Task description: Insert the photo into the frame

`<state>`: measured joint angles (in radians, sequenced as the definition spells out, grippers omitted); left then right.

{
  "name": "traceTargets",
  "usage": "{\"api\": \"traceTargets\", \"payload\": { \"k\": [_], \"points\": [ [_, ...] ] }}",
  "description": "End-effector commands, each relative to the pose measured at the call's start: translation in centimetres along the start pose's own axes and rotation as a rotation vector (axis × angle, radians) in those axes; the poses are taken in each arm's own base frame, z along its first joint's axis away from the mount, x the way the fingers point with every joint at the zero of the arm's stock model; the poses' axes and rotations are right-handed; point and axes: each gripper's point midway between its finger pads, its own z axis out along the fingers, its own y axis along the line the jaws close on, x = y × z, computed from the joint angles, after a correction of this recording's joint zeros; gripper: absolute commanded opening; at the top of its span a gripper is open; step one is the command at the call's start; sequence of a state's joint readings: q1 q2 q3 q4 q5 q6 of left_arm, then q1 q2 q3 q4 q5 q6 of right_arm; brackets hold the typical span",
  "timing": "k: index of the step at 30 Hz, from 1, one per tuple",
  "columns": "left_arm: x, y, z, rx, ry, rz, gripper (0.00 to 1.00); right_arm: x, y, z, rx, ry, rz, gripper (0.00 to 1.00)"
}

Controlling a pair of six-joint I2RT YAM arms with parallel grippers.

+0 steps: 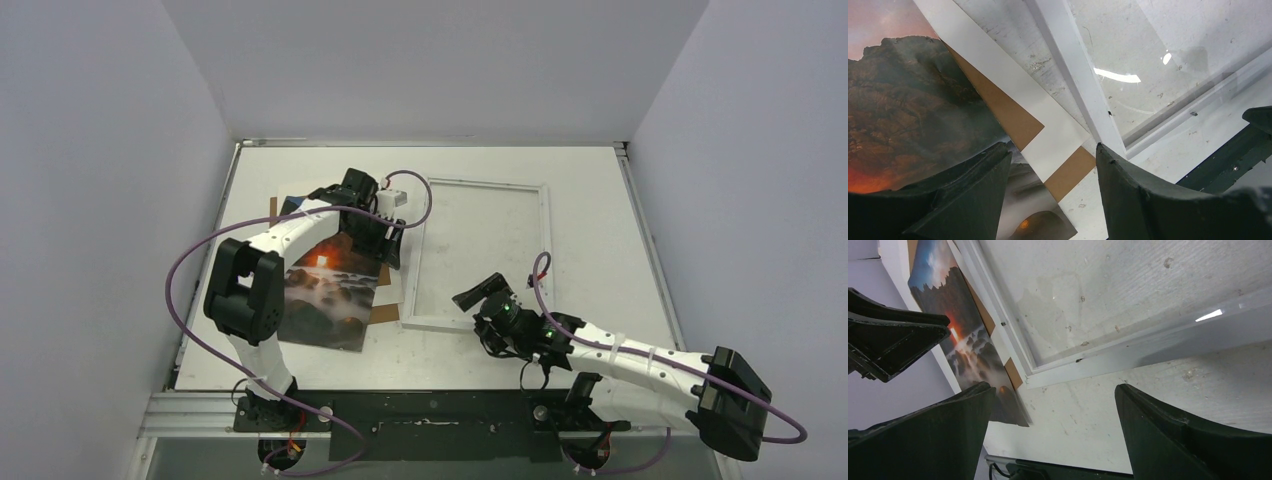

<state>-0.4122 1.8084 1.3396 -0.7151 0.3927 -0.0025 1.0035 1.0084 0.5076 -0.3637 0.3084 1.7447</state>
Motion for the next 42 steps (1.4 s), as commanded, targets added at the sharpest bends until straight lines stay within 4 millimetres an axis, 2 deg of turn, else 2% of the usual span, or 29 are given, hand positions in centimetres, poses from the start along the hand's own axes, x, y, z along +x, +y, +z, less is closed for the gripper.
{"api": "traceTargets", "payload": {
  "k": [1, 20, 22, 28, 34, 42],
  "points": [
    [-1.2, -0.4, -1.8, 0.0, -0.062, 0.027, 0.61, -0.5, 0.9, 0.6, -0.04, -0.045, 0.035, 0.95],
    [-0.7, -0.4, -1.7, 0.009, -0.054, 0.02, 0.61, -0.7, 0.1, 1.9, -0.042, -0.075, 0.068, 0.98],
    [-0.7, -0.4, -1.7, 0.01, -0.054, 0.018, 0.61, -0.9, 0.1, 1.9, -0.045, -0.082, 0.07, 1.0],
    [-0.5, -0.4, -1.5, 0.013, -0.048, 0.016, 0.61, -1.3, 0.3, 1.6, -0.079, -0.094, 0.095, 0.96],
    [-0.4, -0.4, -1.5, 0.012, -0.045, 0.014, 0.61, -1.0, 1.0, 1.1, -0.128, -0.066, 0.107, 0.95],
    [-0.4, -0.5, -1.5, 0.018, -0.045, 0.016, 0.61, -1.2, 0.9, 1.1, -0.127, -0.075, 0.112, 0.95]
  ]
}}
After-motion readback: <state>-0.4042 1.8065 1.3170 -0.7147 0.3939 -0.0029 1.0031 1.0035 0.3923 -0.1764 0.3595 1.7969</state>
